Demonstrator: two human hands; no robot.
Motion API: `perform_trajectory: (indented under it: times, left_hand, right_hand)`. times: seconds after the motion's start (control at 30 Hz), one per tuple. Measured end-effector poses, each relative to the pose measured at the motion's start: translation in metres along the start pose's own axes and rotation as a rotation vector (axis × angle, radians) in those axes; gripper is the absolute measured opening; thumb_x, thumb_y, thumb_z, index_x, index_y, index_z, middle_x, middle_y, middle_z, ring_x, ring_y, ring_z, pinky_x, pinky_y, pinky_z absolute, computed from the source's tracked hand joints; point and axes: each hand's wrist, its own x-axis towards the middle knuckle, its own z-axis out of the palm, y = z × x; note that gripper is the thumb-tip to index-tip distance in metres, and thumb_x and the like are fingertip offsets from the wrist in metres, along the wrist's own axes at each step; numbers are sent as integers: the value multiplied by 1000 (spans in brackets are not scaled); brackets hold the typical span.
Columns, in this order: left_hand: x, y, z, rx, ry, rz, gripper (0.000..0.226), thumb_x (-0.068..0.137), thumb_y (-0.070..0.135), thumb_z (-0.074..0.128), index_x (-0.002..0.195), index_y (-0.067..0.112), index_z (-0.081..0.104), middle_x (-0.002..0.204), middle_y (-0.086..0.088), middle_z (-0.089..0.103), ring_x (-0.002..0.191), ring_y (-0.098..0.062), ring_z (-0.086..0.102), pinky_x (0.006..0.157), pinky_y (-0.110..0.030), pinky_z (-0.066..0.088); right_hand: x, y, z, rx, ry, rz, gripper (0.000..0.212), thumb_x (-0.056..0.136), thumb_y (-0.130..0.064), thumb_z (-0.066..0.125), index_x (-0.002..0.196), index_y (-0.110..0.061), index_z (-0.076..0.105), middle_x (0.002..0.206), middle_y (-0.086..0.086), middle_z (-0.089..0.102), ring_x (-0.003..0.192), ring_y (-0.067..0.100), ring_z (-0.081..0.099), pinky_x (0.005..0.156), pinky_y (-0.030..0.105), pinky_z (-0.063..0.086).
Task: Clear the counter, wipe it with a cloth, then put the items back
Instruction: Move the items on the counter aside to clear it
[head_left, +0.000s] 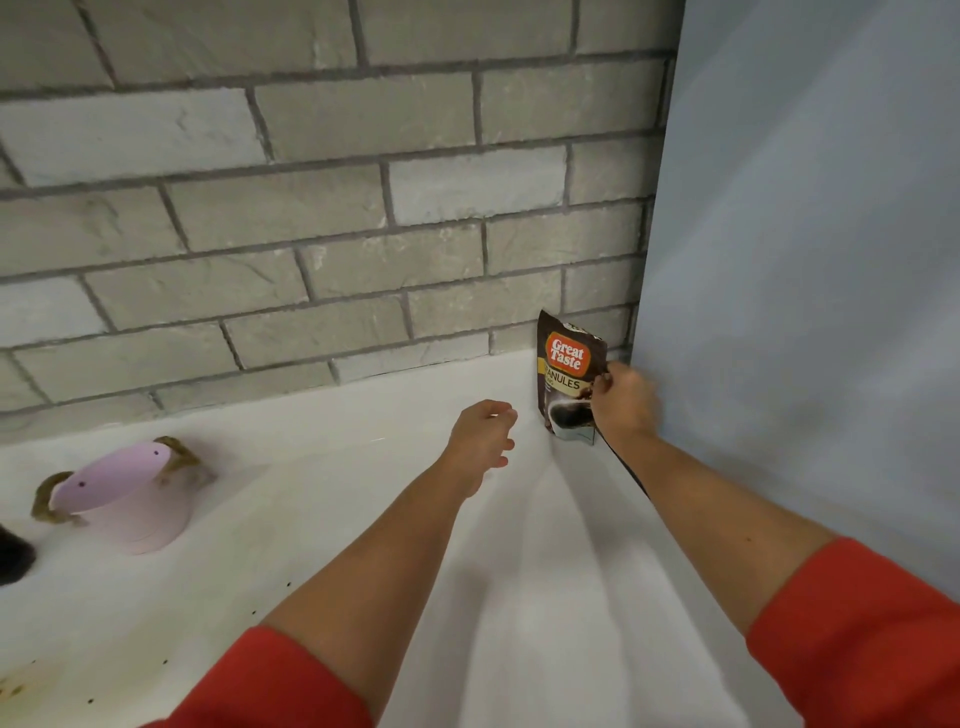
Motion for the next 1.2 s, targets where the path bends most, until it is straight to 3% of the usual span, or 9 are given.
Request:
perform_trajectory:
  times: [0.17,0.37,0.43,0.57,0.73,0.9,0.97,1.1,1.2]
  left_hand:
    - [0,-4,-4,6,5,-3,32,96,19,47,127,12,52,122,-9,56,97,-21,58,82,-32,49]
    - [-3,-11,-19,-13,29,6,26,95,17,48,120,11,55,102,-3,55,90,-21,57,75,-30,47]
    - [-6,-13,-28,-24,46,10,23,95,16,48,116,11,56,94,-1,55,86,-20,56,71,-29,47]
    - [-14,-19,-50,-43,110,23,17,93,13,48,108,12,57,88,0,55,75,-18,55,61,-24,43]
    - [-27,-28,-85,0,255,71,25,92,10,45,113,6,57,80,-2,60,62,-13,54,54,-20,39]
    - [-45,-43,-137,132,426,114,29,92,7,42,119,8,54,72,-4,59,69,-16,56,54,-17,39]
    - [-51,-54,-163,172,496,116,33,91,4,40,121,9,53,78,-5,57,73,-19,54,54,-19,39]
    - [-65,-74,-215,310,624,99,41,88,-1,43,127,9,51,122,-11,51,105,-25,54,79,-22,38]
    - [-76,-89,-248,422,719,71,42,88,1,45,129,8,51,134,-15,38,115,-32,48,92,-27,38]
  right_hand:
    - [0,3,4,-14,-61,4,27,97,-20,46,112,-2,59,111,19,64,103,33,62,85,39,50]
    - [-6,5,7,-47,-120,84,28,92,-20,54,114,-2,56,109,18,64,100,34,62,78,35,50]
    - [-9,4,5,-39,-217,171,26,90,-15,56,111,-1,57,106,18,64,94,33,64,71,32,50]
    - [-24,-6,1,-133,-523,333,18,91,-17,55,96,0,58,81,15,68,62,24,66,54,26,53]
    - [-47,-33,13,-273,-726,181,22,91,-21,51,76,-6,56,59,9,63,43,16,53,47,21,42]
    - [-85,-85,40,-267,-830,-32,19,87,-13,50,85,2,61,68,14,66,47,20,55,49,23,45]
    - [-104,-108,54,-209,-866,-94,21,89,-11,48,98,3,62,79,15,65,54,21,57,52,25,46]
    - [-141,-154,87,-93,-875,-250,23,88,-11,47,100,-6,65,85,12,62,69,26,61,60,30,52]
    - [-167,-189,112,-17,-875,-348,25,89,-15,51,109,-14,65,98,11,63,80,28,63,69,33,55]
